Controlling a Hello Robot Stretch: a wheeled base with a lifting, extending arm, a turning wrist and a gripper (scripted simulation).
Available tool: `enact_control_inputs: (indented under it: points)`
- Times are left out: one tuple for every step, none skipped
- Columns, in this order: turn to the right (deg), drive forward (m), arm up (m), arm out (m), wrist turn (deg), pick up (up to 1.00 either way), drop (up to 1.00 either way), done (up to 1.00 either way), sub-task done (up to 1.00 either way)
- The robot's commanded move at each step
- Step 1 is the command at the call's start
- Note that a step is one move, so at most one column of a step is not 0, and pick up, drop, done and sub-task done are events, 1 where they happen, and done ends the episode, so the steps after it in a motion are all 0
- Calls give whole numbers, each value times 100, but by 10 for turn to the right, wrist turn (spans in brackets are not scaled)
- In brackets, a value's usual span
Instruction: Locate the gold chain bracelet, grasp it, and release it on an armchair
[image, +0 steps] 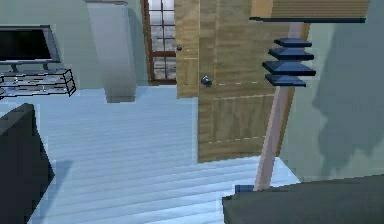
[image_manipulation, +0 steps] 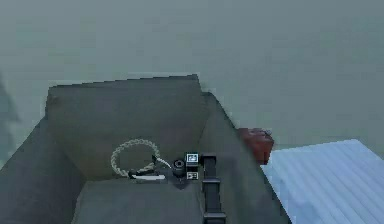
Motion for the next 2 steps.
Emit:
enact_control_inputs:
  points:
    - [0, 0, -32, 0, 0, 0, 0, 0, 0]
    - [0, 0, 0, 0, 0, 0, 100, 0, 0]
